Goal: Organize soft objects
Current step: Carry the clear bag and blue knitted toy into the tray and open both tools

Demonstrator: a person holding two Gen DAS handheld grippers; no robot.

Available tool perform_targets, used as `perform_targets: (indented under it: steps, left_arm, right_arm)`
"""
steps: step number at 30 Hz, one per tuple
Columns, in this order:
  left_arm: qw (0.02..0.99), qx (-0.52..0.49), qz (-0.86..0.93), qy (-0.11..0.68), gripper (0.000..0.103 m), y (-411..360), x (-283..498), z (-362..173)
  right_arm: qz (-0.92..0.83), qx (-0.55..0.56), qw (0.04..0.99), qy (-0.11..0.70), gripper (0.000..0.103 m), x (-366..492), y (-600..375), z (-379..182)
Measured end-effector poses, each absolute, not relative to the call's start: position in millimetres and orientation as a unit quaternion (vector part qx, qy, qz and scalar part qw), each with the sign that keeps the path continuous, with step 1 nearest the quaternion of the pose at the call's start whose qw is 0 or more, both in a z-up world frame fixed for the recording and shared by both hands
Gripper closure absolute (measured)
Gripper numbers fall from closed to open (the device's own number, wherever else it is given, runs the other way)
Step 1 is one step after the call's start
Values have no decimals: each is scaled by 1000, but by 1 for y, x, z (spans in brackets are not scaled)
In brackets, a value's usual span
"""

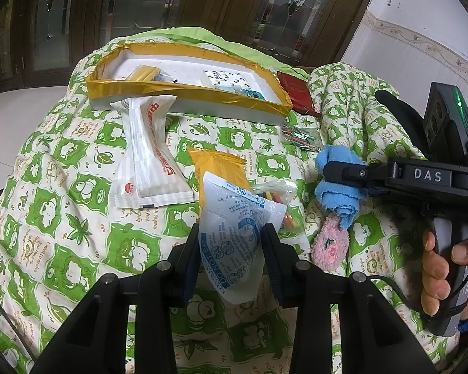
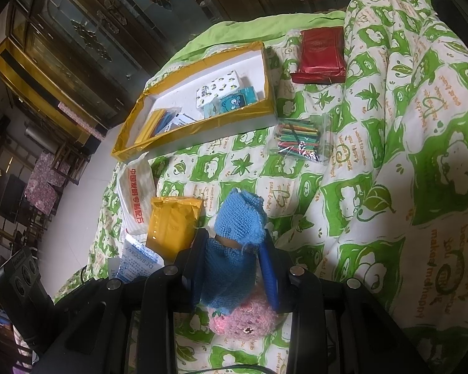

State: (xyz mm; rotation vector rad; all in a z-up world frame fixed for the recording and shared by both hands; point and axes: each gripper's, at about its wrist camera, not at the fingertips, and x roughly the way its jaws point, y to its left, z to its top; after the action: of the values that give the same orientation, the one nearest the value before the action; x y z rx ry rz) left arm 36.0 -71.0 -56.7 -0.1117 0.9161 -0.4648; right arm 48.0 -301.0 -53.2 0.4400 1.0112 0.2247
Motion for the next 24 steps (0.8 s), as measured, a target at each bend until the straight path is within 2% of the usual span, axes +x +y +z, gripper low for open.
perform_targets:
  steps: [9,24]
  left_arm:
    - [875,-61,-216,429,66,-62,48,-42]
    - [893,-73,-175,408,66,-20,102,-8]
  right_arm:
    - [120,186,857,466,69,62,-304,-23]
    - [146,206,850,463,69,142,-298,18]
